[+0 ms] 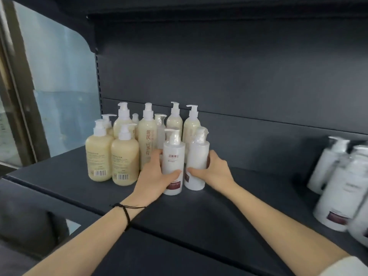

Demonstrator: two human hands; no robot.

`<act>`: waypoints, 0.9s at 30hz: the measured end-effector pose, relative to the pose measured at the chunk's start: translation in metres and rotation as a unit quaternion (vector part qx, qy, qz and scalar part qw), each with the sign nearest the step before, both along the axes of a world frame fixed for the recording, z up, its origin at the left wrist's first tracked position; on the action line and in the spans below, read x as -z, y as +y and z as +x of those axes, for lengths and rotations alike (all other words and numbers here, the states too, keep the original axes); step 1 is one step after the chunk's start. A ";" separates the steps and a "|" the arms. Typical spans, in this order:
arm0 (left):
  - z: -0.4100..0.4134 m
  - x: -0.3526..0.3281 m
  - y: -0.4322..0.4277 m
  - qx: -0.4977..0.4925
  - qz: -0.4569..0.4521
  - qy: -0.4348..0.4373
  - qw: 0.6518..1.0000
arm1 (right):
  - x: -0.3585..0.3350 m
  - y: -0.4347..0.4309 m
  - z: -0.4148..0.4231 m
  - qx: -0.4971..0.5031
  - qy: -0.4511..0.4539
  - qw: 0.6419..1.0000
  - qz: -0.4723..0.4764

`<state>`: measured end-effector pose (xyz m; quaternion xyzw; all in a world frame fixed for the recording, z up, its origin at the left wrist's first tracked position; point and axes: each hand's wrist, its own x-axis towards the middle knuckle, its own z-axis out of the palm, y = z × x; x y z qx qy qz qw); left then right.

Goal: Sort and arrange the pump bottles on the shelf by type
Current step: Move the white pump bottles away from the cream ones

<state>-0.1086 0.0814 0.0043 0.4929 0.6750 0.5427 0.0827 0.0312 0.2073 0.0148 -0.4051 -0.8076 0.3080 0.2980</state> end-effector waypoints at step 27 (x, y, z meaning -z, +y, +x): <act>0.259 -0.003 0.046 0.253 -0.061 -0.055 0.964 | 0.013 -0.077 0.301 0.231 0.016 0.972 0.040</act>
